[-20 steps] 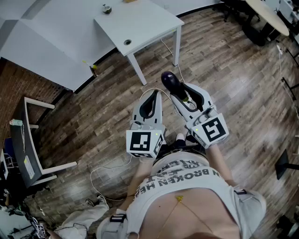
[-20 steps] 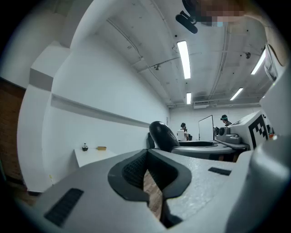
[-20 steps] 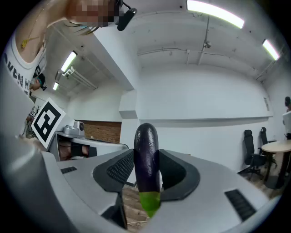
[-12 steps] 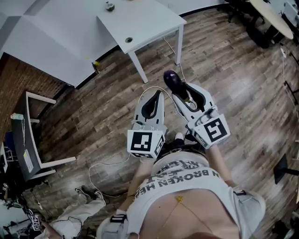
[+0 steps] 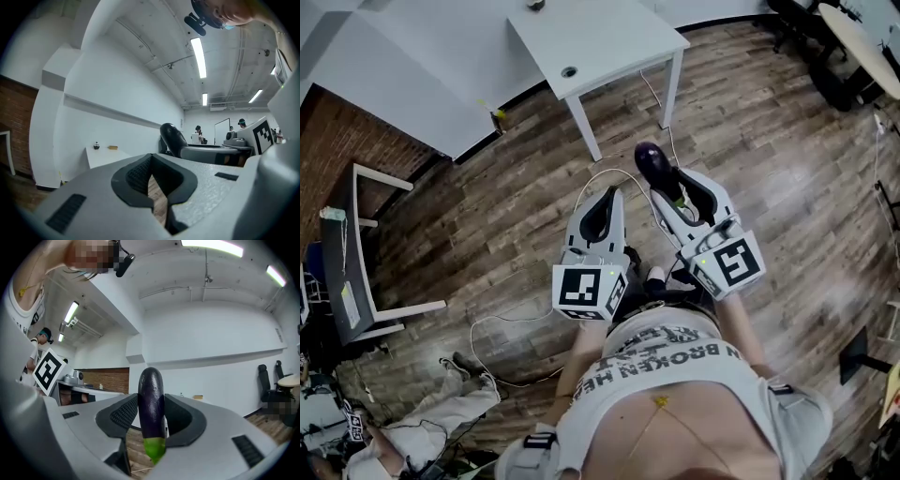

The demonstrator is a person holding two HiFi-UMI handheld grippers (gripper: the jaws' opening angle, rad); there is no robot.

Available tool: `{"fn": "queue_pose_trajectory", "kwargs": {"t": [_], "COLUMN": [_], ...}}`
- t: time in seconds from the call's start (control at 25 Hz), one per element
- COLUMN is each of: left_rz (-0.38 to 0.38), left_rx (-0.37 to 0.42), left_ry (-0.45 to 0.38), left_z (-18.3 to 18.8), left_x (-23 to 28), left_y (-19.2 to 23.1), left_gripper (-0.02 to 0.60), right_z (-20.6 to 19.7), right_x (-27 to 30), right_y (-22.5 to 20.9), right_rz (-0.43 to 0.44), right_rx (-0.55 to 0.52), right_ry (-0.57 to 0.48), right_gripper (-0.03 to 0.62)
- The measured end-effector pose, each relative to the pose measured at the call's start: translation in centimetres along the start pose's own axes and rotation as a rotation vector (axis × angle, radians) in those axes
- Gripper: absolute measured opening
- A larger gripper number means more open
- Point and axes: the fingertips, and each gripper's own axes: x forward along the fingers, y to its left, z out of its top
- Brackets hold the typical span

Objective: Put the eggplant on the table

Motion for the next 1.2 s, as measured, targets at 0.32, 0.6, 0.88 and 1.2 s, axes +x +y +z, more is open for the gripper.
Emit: {"fn": "queue_pose_trajectory", "kwargs": {"t": [0.32,0.6,0.88,1.2], "left_rz": [-0.052,-0.129,-0.169,-0.171], "left_rx": [-0.021,-0.025,0.000,-0.018], "left_ry": [-0.006,-0.025,-0.020,0.017], "left_z": [0.2,1.9,3.7,2.3], "left_x": [6.2,13.9,17.6,19.0], "left_y": [4.5,9.8,14.5,19.2], "left_gripper": [-0.002,-0.002,-0.002,-0.002], "right_z": [-1.0,-0.6,0.0,-2.2], "right_x": [5.8,14.2,20.3,25.4], "right_y": [-3.6,-7.4,-9.0,-9.1], "right_rz": [-0.045,-0.072,-0.093,-0.090], "right_rx": [0.013,-0.005,0.006,0.019], "right_ry": [0.022,0.012,-0.001,0.037], "right_gripper": [0.175,0.175,0.175,0.175]}}
